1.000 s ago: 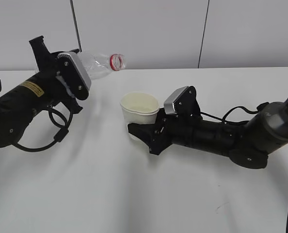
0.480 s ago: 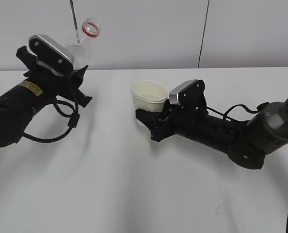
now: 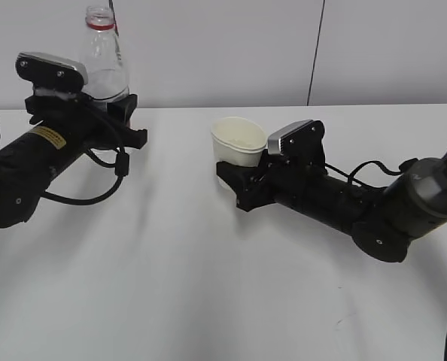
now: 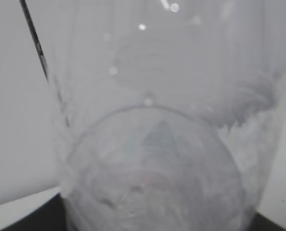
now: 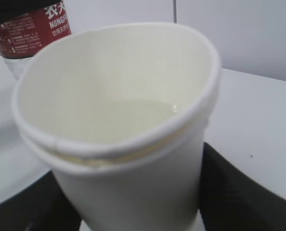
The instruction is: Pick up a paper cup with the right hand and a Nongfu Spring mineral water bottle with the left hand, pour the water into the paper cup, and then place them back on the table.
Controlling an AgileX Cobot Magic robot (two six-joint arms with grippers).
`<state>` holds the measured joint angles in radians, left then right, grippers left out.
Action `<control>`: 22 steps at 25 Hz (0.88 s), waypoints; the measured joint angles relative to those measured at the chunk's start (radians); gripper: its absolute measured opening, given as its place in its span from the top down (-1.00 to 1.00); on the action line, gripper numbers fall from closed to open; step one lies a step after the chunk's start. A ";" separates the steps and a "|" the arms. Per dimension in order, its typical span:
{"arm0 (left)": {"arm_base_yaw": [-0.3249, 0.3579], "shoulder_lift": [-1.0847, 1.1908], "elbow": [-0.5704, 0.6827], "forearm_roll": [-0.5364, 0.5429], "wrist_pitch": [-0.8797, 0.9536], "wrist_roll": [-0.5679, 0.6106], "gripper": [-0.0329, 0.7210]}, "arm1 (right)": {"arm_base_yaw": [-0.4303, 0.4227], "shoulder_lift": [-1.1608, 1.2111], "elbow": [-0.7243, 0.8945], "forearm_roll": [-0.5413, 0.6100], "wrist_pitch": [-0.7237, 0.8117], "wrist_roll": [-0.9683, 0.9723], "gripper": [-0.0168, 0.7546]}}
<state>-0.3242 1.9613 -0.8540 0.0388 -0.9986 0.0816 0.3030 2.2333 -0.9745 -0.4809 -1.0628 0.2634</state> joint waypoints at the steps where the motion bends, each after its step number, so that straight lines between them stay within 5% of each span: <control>1: 0.000 0.000 0.000 -0.002 0.012 -0.048 0.05 | 0.000 0.000 0.000 0.008 0.007 0.000 -0.27; 6: 0.000 0.003 0.000 -0.008 0.031 -0.145 0.05 | 0.000 0.000 0.000 0.068 0.012 -0.001 -0.27; 22: 0.000 0.133 0.000 -0.032 -0.060 -0.152 0.05 | -0.043 0.000 0.000 0.312 0.065 -0.054 -0.27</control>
<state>-0.3242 2.0944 -0.8540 0.0073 -1.0587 -0.0706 0.2604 2.2333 -0.9745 -0.1687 -0.9978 0.2099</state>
